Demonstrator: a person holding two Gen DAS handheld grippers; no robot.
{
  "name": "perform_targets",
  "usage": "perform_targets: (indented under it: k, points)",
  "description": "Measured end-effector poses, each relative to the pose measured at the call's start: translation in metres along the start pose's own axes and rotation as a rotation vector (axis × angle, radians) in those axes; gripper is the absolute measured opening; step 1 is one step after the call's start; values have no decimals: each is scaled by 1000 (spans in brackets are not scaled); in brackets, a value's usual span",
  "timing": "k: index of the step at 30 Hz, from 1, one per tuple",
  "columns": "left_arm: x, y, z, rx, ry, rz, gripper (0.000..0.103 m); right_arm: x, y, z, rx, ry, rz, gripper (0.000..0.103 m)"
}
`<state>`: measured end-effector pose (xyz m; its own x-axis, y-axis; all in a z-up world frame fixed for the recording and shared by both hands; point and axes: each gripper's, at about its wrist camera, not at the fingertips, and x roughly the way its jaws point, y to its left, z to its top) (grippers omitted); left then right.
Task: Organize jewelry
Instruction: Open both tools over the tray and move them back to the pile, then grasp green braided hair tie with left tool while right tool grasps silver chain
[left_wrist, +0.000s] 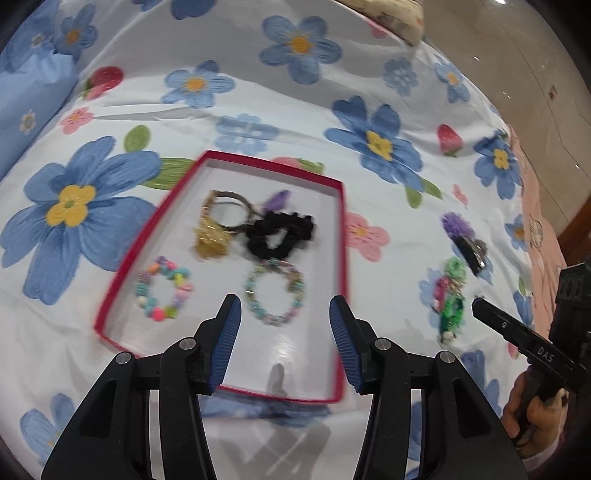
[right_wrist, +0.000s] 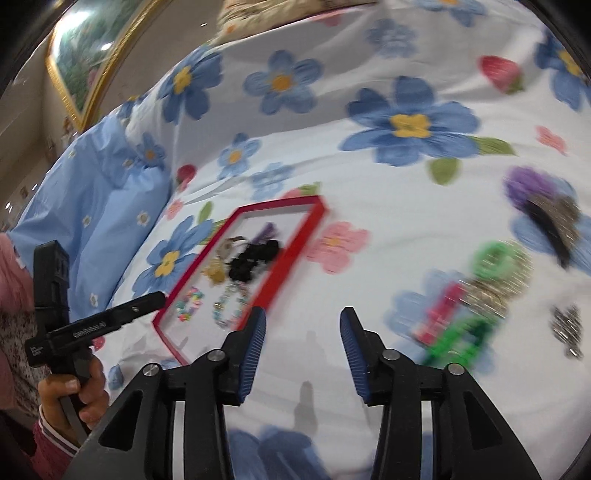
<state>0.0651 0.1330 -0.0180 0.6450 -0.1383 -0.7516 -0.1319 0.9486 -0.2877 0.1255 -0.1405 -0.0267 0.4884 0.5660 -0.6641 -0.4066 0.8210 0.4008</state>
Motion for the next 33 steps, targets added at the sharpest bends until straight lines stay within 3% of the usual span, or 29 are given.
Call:
perform_targets:
  k: [4, 14, 25, 33]
  points:
    - [1, -21, -5, 34, 9, -22, 52, -25, -31, -12, 66, -12, -43, 53]
    - [13, -72, -18, 116, 63, -67, 53, -66, -77, -32, 140, -65, -130, 53]
    - [38, -141, -29, 224, 128, -143, 56, -89, -121, -39, 180, -72, -207, 53]
    - [67, -198, -33, 348, 162, -197, 56, -78, -154, -30, 180, -29, -258, 53]
